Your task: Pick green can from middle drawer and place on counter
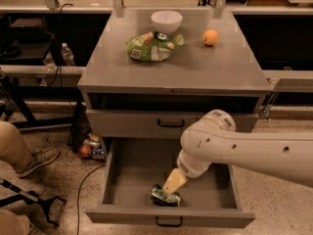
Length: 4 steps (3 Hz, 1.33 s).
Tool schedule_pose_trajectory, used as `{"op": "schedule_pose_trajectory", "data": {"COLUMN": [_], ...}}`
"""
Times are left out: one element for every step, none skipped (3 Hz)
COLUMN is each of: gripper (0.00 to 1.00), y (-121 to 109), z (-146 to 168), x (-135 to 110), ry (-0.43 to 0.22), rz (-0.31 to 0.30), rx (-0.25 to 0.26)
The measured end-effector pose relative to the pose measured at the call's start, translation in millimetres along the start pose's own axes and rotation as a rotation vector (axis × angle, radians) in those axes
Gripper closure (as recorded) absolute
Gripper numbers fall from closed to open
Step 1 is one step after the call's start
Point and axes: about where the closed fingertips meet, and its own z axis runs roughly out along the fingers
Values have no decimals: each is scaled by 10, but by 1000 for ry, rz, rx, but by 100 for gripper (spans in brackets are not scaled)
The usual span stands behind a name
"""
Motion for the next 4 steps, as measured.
{"op": "schedule_pose_trajectory", "data": {"gripper": [0, 0, 0, 0], "y": [84, 184, 245, 247], "z": [199, 600, 1020, 1352], "x": [10, 12, -48, -166], "ry": [22, 60, 113, 164], "rz": [-21, -15, 24, 108], "rx": [-8, -21, -28, -49]}}
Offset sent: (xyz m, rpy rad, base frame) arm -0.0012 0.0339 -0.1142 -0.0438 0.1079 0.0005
